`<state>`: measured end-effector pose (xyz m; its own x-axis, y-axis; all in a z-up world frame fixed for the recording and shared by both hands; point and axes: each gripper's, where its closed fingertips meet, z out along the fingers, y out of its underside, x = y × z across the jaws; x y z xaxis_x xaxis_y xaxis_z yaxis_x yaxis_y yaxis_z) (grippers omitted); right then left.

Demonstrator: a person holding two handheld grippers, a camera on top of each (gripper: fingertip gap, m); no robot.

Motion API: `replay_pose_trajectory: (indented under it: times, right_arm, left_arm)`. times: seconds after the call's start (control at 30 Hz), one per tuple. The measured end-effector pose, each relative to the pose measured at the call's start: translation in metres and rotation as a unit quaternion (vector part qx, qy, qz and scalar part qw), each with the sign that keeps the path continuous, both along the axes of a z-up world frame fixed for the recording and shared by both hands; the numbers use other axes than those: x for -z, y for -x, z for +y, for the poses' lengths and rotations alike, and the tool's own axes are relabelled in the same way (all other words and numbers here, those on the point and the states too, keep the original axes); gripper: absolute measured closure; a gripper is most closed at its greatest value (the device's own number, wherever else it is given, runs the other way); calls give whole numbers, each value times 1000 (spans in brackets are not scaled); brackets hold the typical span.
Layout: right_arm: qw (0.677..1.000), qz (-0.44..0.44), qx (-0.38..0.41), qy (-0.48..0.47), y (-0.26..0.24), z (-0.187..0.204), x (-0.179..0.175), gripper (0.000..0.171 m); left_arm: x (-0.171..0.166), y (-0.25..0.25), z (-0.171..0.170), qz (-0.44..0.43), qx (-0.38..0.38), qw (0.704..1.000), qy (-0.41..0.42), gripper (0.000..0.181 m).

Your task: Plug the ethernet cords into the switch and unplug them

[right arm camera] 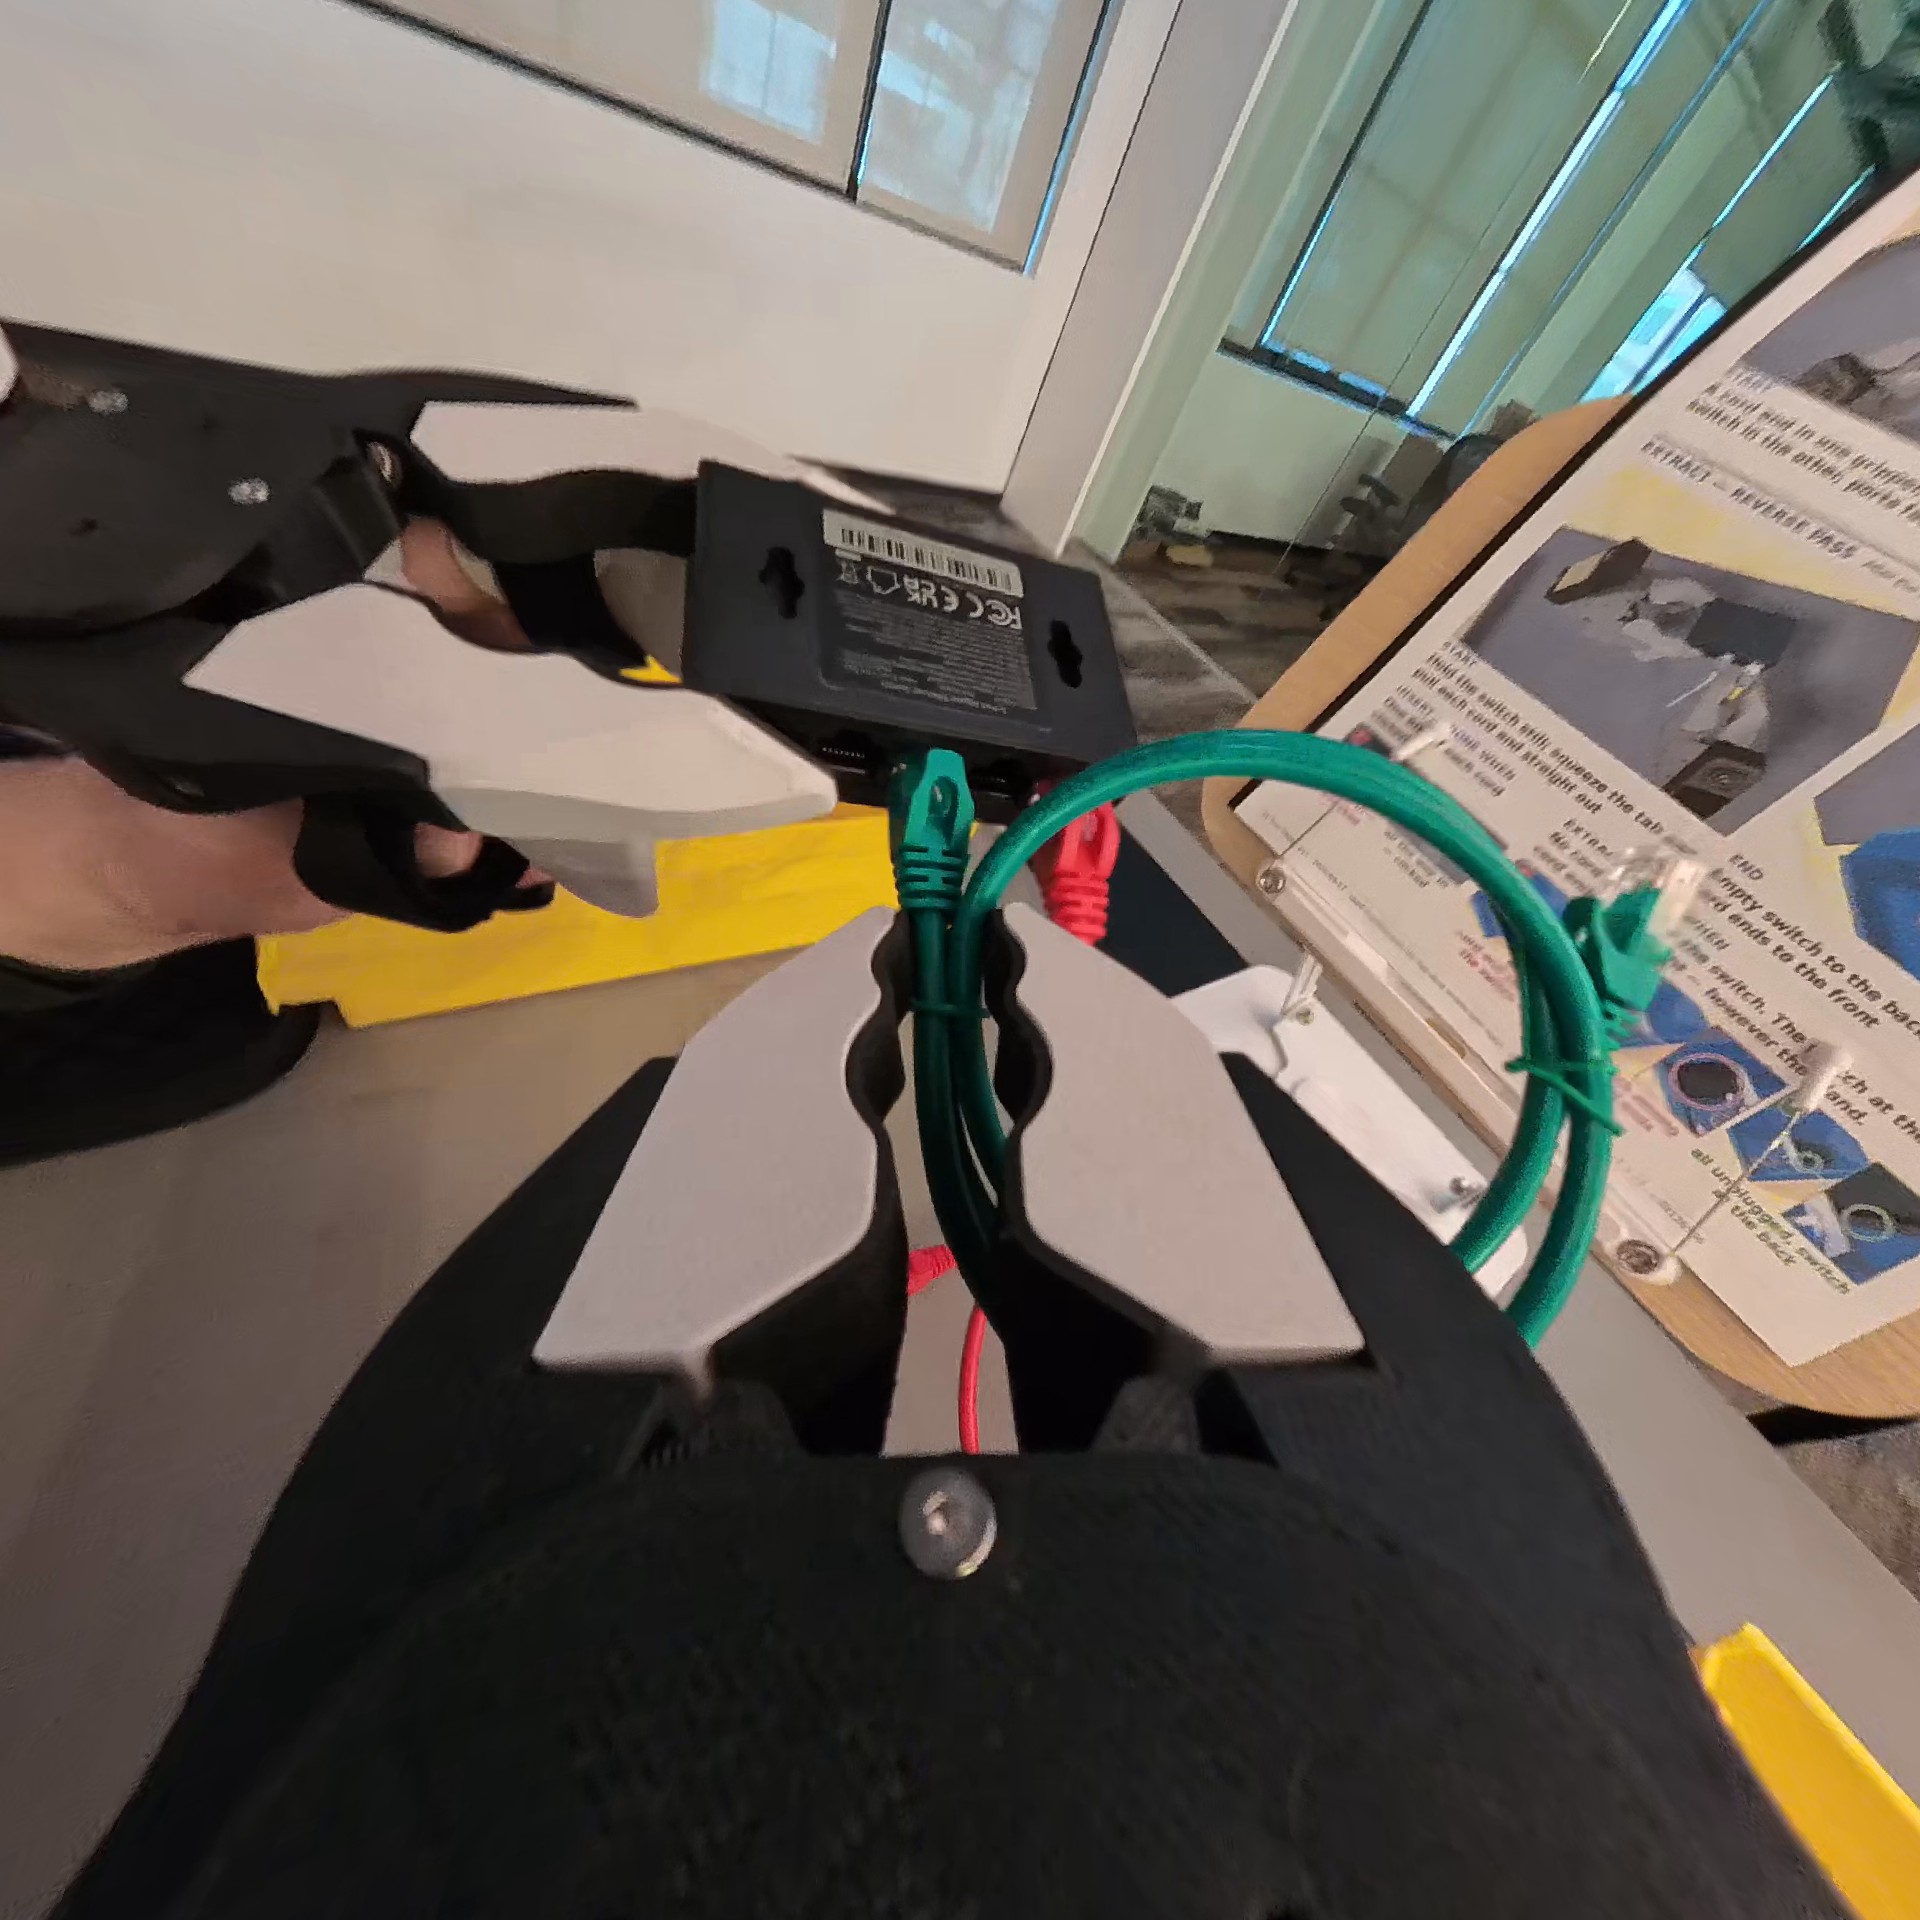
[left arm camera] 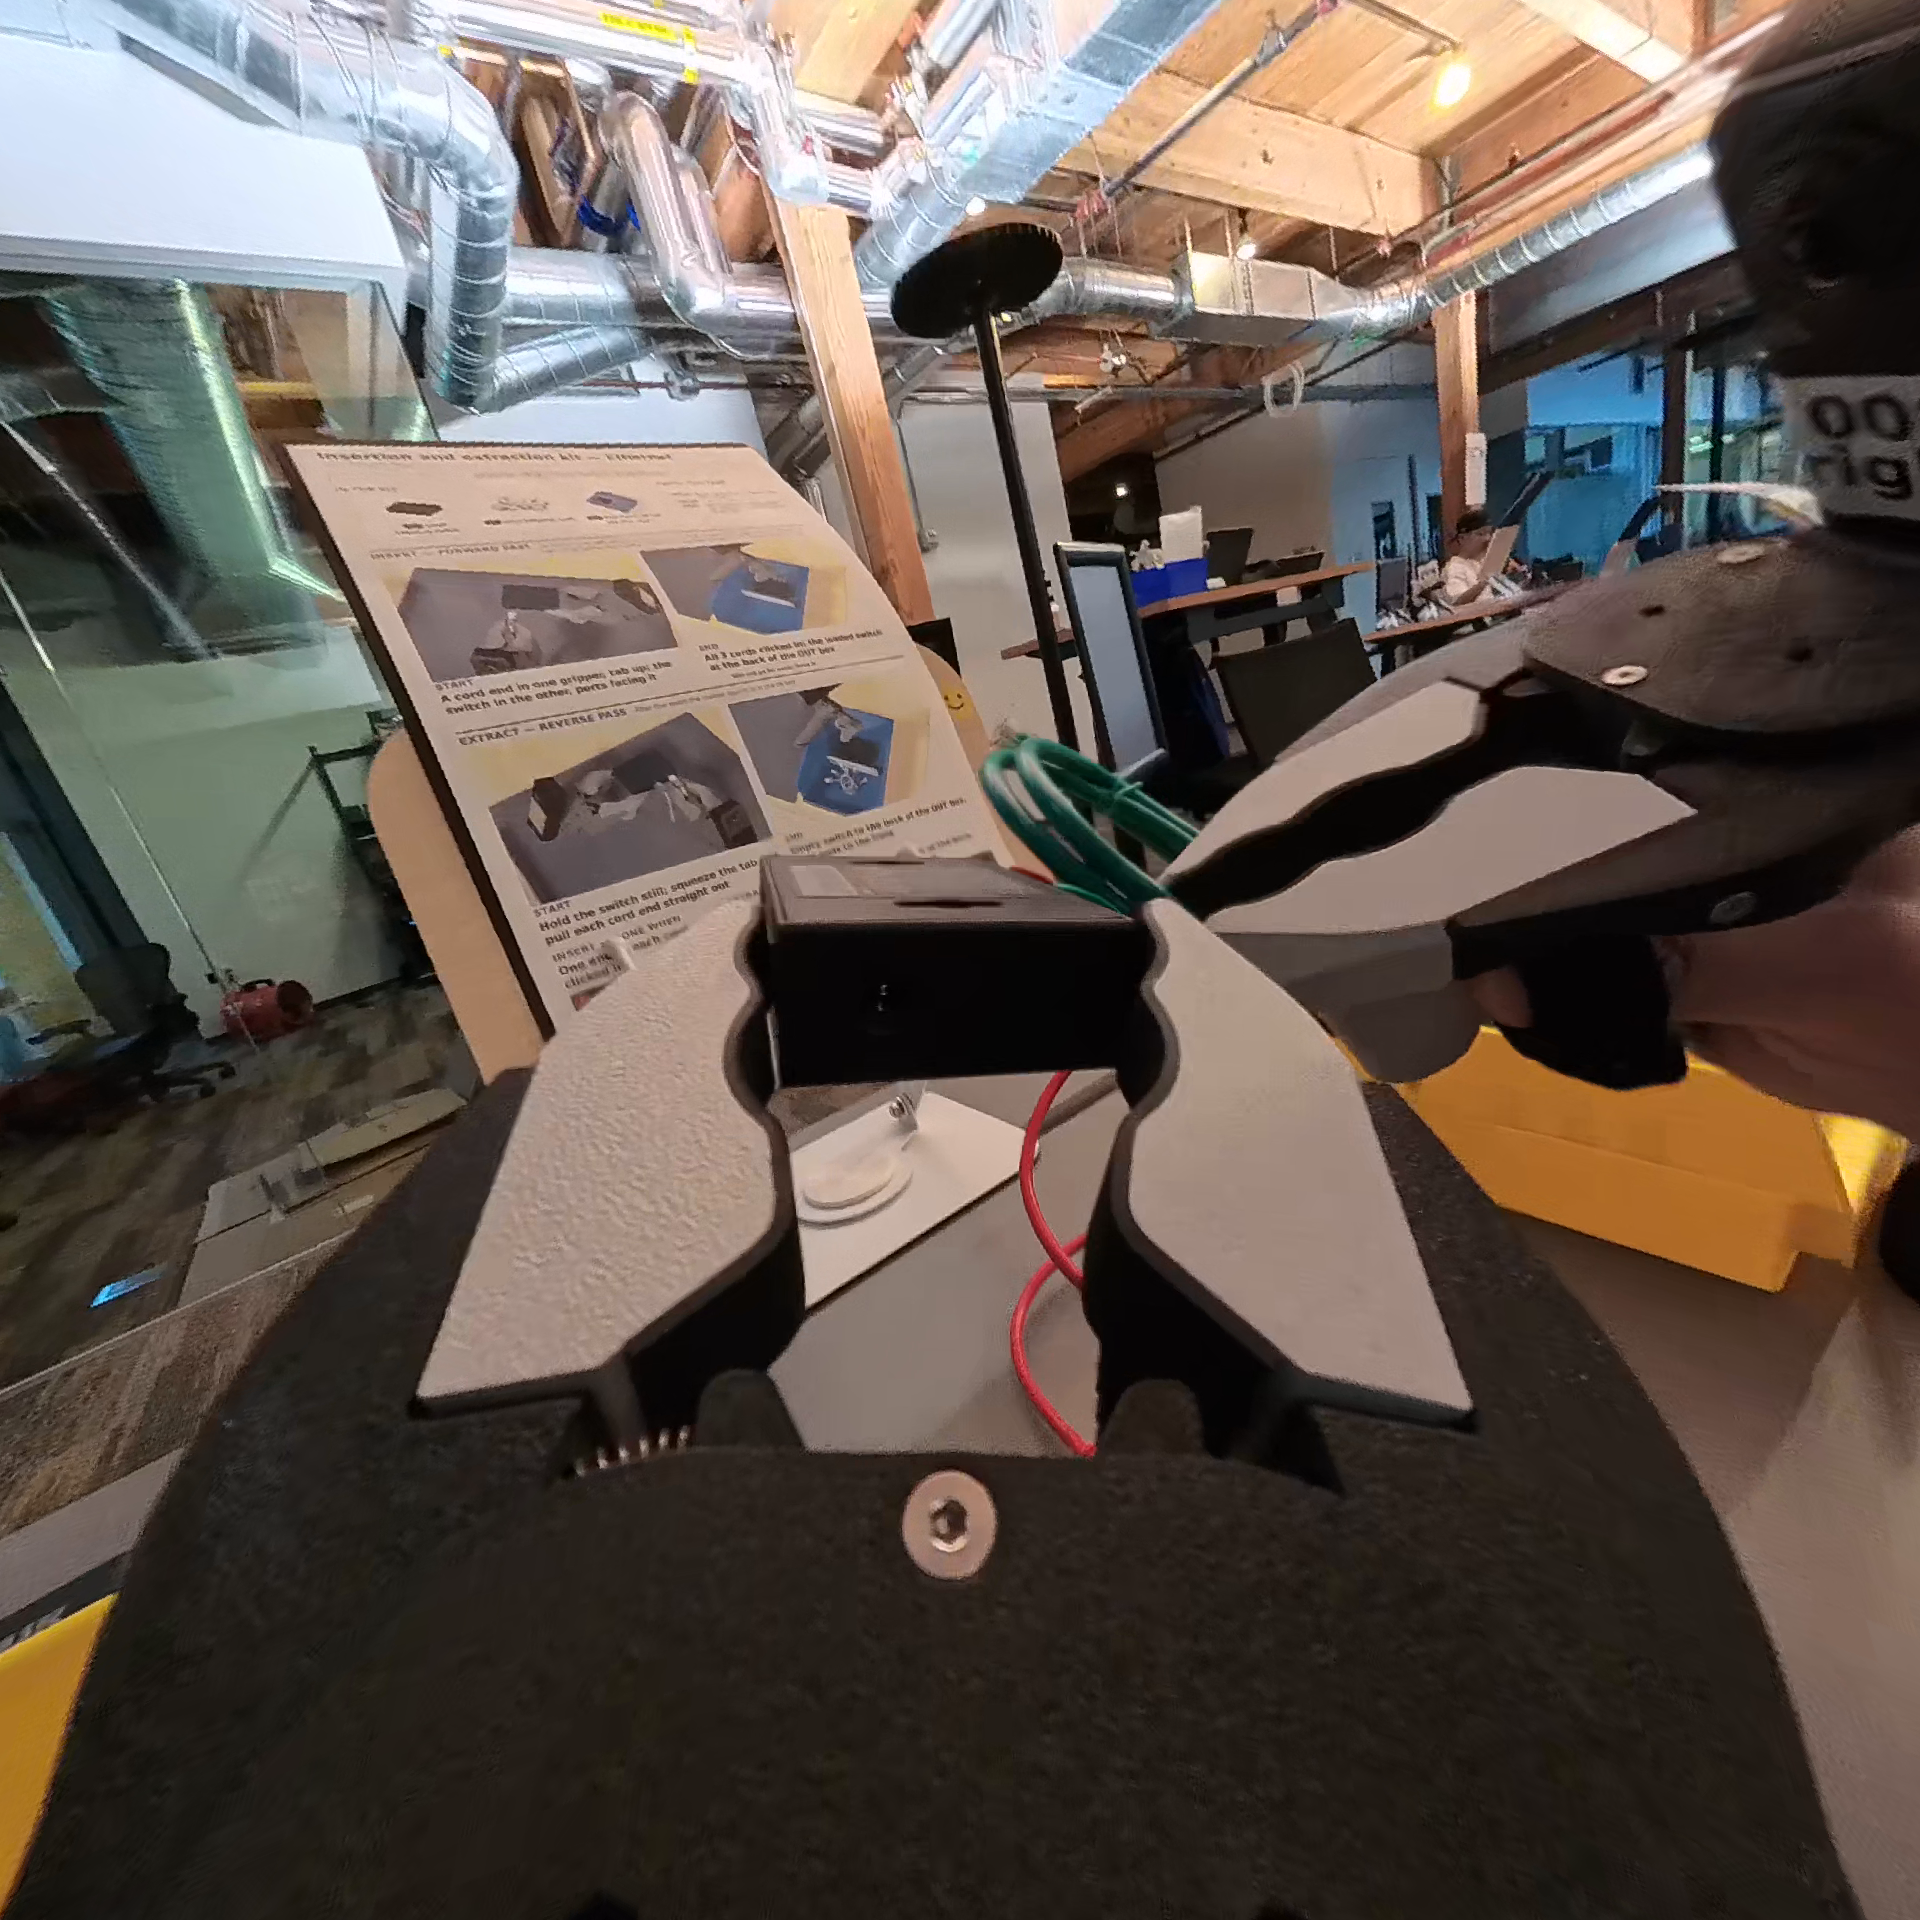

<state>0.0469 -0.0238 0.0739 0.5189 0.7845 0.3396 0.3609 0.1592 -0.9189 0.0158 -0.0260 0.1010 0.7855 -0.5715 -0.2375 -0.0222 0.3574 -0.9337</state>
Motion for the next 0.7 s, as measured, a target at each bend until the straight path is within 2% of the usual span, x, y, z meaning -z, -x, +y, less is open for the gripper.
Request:
replay_pose_trajectory:
  times: [0.07, 0.13, 0.23, 0.37, 0.47, 0.6, 0.7]
  right_arm:
    - [1000, -15, 0, 20, -3, 8, 9, 158]
    - [997, -54, 37, 43, -15, 27, 26, 158]
    - [978, -148, 78, 127, -31, 51, 80, 157]
    - [943, -234, 50, 232, -23, 55, 161, 157]
    - [922, -284, 51, 259, -23, 56, 201, 157]
    - [914, -312, 63, 250, -27, 61, 217, 157]
    - [890, -336, 55, 304, -35, 52, 227, 152]
  left_arm:
    - [6, -1, 3, 28, 5, 1000, 9, 117]
    - [1, 12, 4, 35, -7, 999, 0, 120]
    - [-19, 49, 7, -7, -29, 999, 14, 119]
    - [-30, 95, 15, -65, -51, 996, 29, 121]
    - [-29, 120, 22, -74, -81, 993, 37, 123]
    - [-28, 143, 25, -61, -113, 990, 53, 125]
    - [-14, 161, 30, 0, -154, 984, 93, 126]
